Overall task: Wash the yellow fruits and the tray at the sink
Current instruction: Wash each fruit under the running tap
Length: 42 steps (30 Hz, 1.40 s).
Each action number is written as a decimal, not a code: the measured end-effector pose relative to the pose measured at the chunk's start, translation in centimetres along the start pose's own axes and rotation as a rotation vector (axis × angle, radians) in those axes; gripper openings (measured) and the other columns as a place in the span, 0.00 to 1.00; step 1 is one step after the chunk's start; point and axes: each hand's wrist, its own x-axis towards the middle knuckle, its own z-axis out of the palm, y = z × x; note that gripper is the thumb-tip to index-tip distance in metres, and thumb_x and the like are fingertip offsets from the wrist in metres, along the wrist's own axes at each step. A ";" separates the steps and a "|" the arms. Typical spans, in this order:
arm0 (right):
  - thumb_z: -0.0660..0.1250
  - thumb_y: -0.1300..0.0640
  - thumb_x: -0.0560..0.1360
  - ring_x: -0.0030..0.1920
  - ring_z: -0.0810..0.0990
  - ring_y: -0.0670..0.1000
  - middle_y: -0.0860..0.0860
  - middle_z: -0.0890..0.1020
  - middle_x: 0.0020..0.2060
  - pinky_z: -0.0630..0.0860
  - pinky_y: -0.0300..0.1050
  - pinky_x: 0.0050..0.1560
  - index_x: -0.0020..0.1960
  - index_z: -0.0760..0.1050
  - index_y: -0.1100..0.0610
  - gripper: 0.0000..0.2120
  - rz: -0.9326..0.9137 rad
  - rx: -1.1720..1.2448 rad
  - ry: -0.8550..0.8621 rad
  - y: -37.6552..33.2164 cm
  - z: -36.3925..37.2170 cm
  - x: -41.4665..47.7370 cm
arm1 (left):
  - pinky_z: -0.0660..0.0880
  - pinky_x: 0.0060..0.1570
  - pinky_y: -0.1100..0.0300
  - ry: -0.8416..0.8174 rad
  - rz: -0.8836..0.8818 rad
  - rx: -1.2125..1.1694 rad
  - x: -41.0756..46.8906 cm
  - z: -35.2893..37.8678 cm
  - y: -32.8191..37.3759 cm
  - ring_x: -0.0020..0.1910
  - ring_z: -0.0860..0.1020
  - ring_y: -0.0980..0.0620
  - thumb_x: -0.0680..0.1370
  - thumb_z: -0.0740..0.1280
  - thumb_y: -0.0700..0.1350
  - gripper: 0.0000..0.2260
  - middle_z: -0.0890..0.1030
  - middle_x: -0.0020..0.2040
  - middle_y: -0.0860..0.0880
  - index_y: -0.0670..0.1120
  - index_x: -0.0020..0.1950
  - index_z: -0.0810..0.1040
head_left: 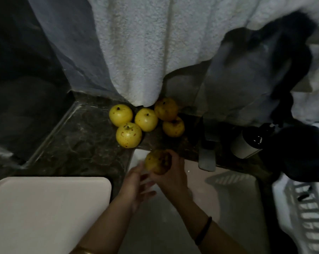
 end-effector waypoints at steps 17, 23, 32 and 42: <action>0.59 0.48 0.79 0.48 0.75 0.49 0.51 0.76 0.50 0.70 0.40 0.44 0.54 0.73 0.53 0.10 -0.165 -0.451 0.419 -4.6 -14.6 -0.3 | 0.75 0.41 0.49 -0.226 -0.252 0.010 3.4 5.5 -4.8 0.49 0.79 0.42 0.74 0.65 0.60 0.17 0.81 0.49 0.43 0.47 0.51 0.77; 0.51 0.41 0.81 0.66 0.67 0.64 0.63 0.61 0.71 0.70 0.53 0.56 0.76 0.50 0.56 0.30 0.089 -0.805 0.092 -5.9 -12.6 7.4 | 0.79 0.38 0.50 -0.267 -0.226 -0.032 4.2 7.7 -5.6 0.56 0.78 0.40 0.66 0.71 0.58 0.28 0.78 0.60 0.42 0.49 0.63 0.75; 0.49 0.47 0.83 0.71 0.62 0.60 0.66 0.55 0.73 0.73 0.48 0.54 0.77 0.38 0.63 0.33 0.159 -1.012 0.081 -6.1 -11.4 9.2 | 0.79 0.42 0.48 -0.307 -0.189 -0.040 5.3 10.0 -4.8 0.54 0.78 0.42 0.75 0.68 0.55 0.20 0.78 0.59 0.45 0.50 0.64 0.74; 0.47 0.49 0.84 0.70 0.64 0.61 0.64 0.61 0.73 0.70 0.49 0.48 0.77 0.40 0.64 0.30 0.183 -1.043 0.034 -6.5 -11.6 9.9 | 0.80 0.35 0.50 -0.301 -0.193 -0.036 5.7 10.0 -5.7 0.54 0.77 0.41 0.74 0.70 0.54 0.22 0.75 0.63 0.44 0.51 0.65 0.73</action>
